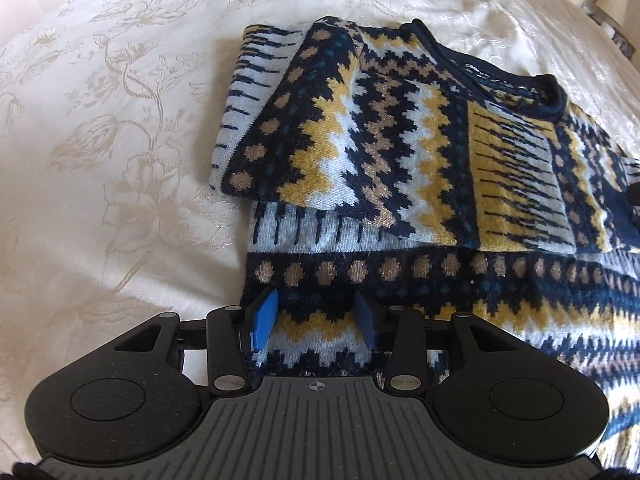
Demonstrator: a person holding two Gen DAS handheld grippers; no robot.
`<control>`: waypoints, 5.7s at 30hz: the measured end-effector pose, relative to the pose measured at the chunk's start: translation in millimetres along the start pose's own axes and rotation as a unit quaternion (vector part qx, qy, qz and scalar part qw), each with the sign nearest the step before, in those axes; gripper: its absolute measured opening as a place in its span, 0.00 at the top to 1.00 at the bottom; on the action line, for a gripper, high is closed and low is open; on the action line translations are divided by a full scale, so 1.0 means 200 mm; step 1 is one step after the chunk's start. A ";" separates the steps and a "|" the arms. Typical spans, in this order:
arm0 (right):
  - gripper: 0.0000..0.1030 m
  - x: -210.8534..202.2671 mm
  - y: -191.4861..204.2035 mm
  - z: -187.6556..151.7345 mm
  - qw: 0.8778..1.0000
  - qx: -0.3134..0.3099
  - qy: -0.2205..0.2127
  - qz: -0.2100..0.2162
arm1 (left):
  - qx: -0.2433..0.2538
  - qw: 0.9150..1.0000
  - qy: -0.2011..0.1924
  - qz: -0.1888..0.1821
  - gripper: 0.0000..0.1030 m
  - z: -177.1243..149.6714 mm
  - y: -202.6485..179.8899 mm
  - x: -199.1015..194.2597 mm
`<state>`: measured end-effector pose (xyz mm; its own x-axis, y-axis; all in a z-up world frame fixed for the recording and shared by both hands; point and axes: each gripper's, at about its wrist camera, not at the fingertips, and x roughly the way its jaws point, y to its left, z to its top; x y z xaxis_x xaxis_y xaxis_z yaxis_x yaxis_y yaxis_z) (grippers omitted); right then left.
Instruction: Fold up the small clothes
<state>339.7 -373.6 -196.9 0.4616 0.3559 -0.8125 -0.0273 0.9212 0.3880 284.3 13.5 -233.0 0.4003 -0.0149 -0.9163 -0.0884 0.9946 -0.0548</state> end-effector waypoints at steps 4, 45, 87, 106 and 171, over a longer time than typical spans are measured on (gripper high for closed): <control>0.29 0.05 -0.02 0.00 1.000 0.006 0.012 0.000 | 0.002 1.000 -0.003 0.000 0.60 0.00 -0.01 0.00; 0.72 0.01 -0.12 0.05 0.994 -0.021 0.009 -0.105 | 0.031 0.997 -0.067 -0.008 0.60 0.43 -0.13 -0.09; 0.10 -0.32 -0.12 -0.52 0.996 0.001 0.023 -0.084 | 0.027 0.999 0.043 -0.013 0.10 -0.12 0.00 -0.22; 0.08 -0.49 -0.08 -1.05 0.996 -0.019 0.077 -0.037 | 0.034 0.998 0.052 -0.014 0.10 -0.69 0.03 -0.43; 0.31 -0.55 0.10 -1.58 0.999 -0.033 0.009 -0.007 | 0.095 0.992 -0.022 -0.081 0.38 -1.17 0.11 -0.51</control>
<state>7.3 -344.1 -236.4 0.4461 0.3452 -0.8257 -0.0799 0.9343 0.3474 27.7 11.8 -234.4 0.4353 -0.1758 -0.8829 0.1522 0.9810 -0.1203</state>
